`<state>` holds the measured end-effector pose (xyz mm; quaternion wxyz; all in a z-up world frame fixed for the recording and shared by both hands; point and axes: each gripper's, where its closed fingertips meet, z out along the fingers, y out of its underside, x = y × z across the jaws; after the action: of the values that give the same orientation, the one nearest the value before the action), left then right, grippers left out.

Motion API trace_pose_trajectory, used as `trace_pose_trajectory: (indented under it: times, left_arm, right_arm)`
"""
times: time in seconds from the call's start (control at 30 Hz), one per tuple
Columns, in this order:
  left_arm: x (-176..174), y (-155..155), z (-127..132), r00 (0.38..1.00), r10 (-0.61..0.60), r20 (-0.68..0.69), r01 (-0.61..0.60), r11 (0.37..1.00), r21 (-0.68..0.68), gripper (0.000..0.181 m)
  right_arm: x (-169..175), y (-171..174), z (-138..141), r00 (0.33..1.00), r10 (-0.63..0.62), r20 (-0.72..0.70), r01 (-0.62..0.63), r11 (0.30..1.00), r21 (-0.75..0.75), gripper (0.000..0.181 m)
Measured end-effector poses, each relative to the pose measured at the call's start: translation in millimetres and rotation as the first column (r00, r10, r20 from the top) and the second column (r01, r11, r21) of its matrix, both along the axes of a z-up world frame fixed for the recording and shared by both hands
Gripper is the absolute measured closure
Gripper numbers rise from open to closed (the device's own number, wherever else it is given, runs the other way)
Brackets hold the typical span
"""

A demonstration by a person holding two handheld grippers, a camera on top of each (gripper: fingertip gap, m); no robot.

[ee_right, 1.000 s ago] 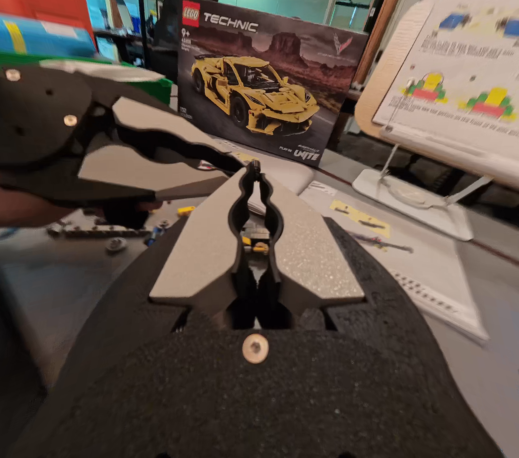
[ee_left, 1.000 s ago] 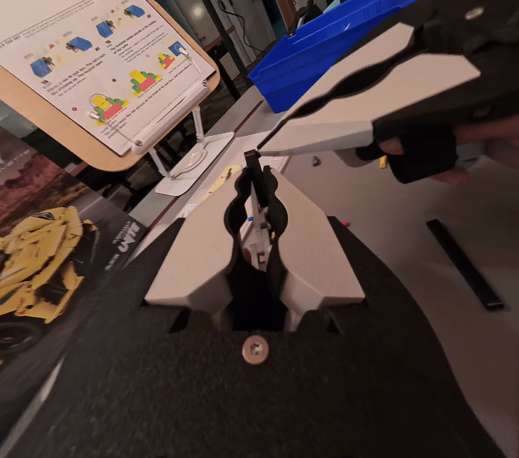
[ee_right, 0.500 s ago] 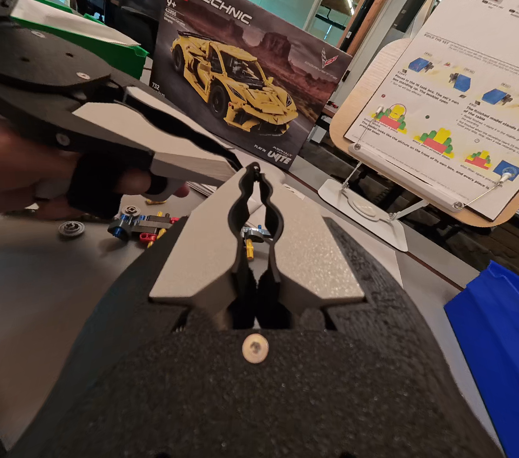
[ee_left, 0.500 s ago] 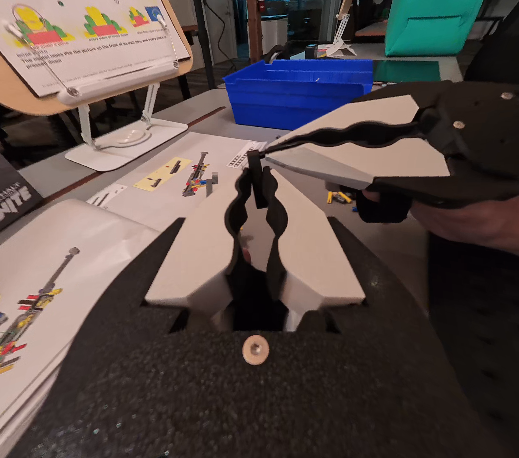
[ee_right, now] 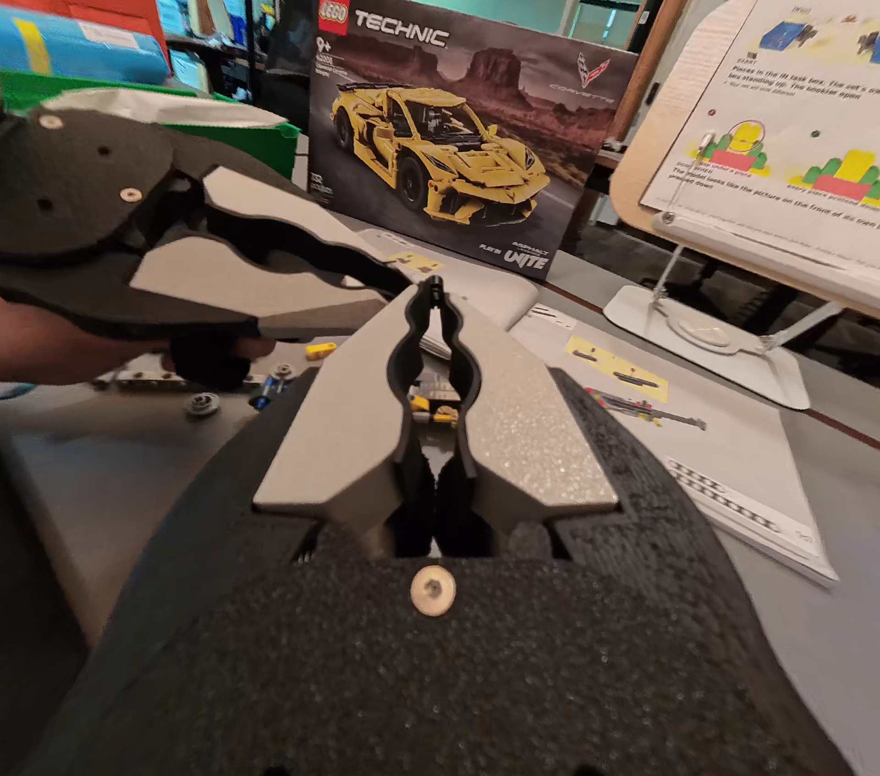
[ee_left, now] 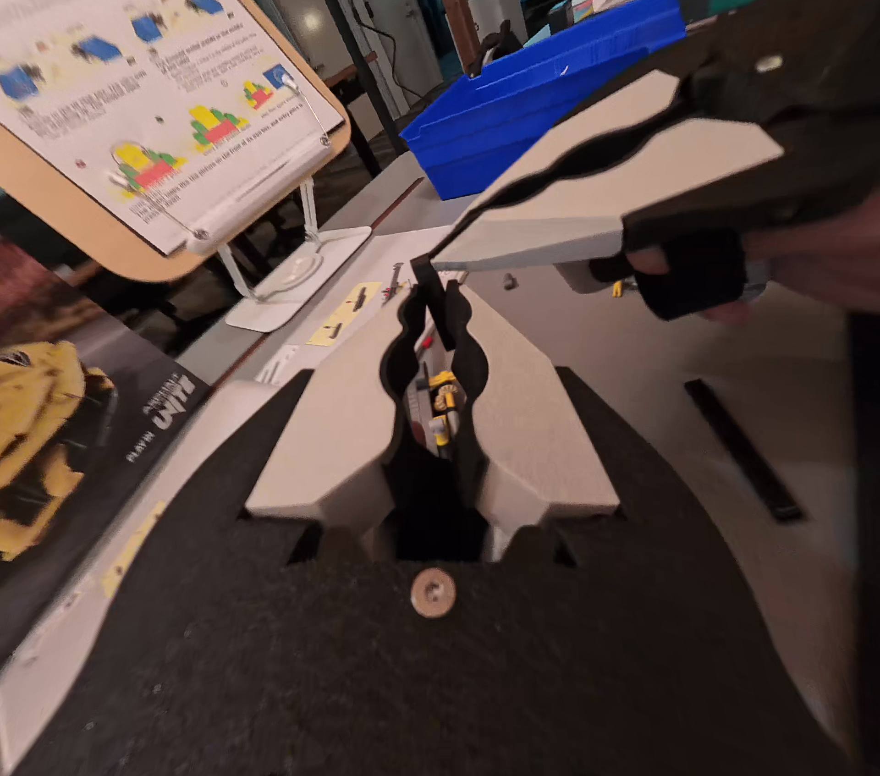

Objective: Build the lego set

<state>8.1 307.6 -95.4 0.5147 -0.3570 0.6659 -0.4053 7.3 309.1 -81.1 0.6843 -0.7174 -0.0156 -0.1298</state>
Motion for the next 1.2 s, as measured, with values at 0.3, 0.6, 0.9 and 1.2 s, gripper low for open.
trace_pose_trajectory:
  times: [0.3, 0.6, 0.9, 1.2]
  left_arm:
    - [-9, -7, 22, 0.977, -0.212, 0.04, 0.212, 0.91, -0.357, 0.175]
    - [-41, -46, 38, 0.859, -0.5, 0.106, 0.489, 0.743, -0.457, 0.174]
    - [-45, -54, 36, 0.847, -0.521, 0.106, 0.51, 0.74, -0.439, 0.174]
    - [-36, -41, 37, 0.874, -0.476, 0.091, 0.456, 0.744, -0.488, 0.174]
  right_arm:
    - [-13, -11, 17, 0.896, 0.297, -0.329, -0.249, 0.952, 0.18, 0.157]
    - [-49, -27, 38, 0.567, 0.67, -0.479, -0.557, 0.741, 0.376, 0.151]
    - [-57, -33, 38, 0.544, 0.717, -0.436, -0.601, 0.696, 0.393, 0.166]
    - [-48, -27, 40, 0.554, 0.689, -0.468, -0.546, 0.725, 0.42, 0.159]
